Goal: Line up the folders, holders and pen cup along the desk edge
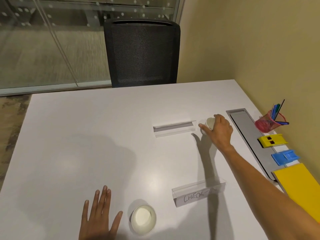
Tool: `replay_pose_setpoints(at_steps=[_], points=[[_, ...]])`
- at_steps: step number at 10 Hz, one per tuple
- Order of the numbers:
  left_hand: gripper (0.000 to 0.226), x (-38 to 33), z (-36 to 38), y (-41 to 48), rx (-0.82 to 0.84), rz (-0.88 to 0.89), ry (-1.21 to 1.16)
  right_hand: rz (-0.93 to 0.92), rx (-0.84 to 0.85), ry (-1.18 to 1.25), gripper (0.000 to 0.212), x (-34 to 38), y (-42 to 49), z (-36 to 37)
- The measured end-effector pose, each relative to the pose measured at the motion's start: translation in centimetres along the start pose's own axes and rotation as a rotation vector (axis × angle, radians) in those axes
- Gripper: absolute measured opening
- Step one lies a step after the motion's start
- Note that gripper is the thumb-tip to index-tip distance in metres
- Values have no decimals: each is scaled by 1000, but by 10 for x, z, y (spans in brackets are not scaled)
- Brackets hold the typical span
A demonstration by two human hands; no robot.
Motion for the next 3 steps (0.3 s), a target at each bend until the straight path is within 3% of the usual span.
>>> replay_pose_setpoints(at_steps=[1, 3], points=[[83, -2, -6, -5, 26, 0, -35, -177, -31, -31, 73, 35, -37, 7], [79, -9, -16, -13, 20, 3, -102, -319, 23, 57, 69, 82, -104, 19]])
Point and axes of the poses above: each hand's wrist, its own y-axis towards the middle knuckle, its own z-axis out of the palm, x = y × z, the point moved 8 cm from there along y, towards the middle knuckle, and after that the axes turned 2 degrees about -z, right-handed, at the moved point
